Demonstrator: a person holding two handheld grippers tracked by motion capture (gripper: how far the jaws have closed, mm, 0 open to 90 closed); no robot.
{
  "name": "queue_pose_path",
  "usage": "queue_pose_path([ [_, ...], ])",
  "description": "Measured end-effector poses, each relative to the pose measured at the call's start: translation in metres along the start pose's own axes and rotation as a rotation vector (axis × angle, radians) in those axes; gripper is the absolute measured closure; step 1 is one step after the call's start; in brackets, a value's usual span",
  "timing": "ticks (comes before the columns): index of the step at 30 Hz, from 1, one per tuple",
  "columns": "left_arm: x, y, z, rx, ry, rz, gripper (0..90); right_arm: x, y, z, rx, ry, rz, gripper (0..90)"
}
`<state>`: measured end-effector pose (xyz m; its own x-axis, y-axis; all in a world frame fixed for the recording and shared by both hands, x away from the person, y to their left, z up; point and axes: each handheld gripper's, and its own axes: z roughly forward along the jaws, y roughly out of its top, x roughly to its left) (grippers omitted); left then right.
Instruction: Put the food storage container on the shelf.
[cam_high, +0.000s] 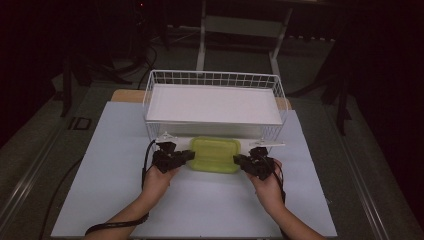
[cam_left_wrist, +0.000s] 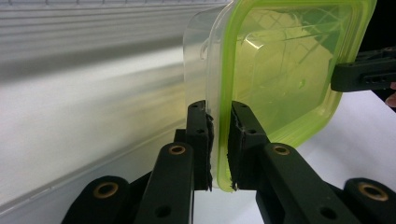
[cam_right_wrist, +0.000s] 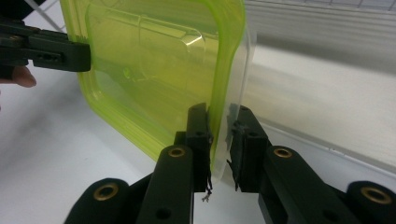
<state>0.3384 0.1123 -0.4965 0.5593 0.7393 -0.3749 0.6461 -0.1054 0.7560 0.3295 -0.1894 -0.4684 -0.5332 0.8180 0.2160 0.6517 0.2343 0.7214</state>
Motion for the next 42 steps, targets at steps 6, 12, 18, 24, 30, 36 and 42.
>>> queue_pose_path([
  [6,0.005,0.001,0.006,-0.013,0.006,-0.014,80.4,-0.003,0.001,0.008,-0.006,-0.014,0.000,79.0],
  [12,0.010,0.004,0.010,-0.003,0.021,-0.024,80.4,-0.005,0.003,0.017,-0.022,-0.041,-0.011,78.3],
  [18,0.014,0.005,0.013,-0.016,0.004,-0.032,80.3,-0.009,0.008,0.023,-0.015,-0.061,-0.008,77.8],
  [24,0.011,0.008,0.015,-0.020,0.014,-0.027,79.4,-0.015,0.010,0.029,-0.019,-0.070,0.021,77.0],
  [30,0.013,0.009,0.017,-0.035,0.014,-0.033,78.5,-0.015,0.012,0.030,-0.021,-0.080,0.027,76.4],
  [36,0.018,0.010,0.020,-0.055,0.007,-0.041,77.1,-0.014,0.013,0.032,-0.050,-0.107,0.031,75.2],
  [42,0.018,0.011,0.025,-0.064,0.047,-0.015,70.9,-0.014,0.015,0.037,-0.076,-0.145,0.019,72.3],
])
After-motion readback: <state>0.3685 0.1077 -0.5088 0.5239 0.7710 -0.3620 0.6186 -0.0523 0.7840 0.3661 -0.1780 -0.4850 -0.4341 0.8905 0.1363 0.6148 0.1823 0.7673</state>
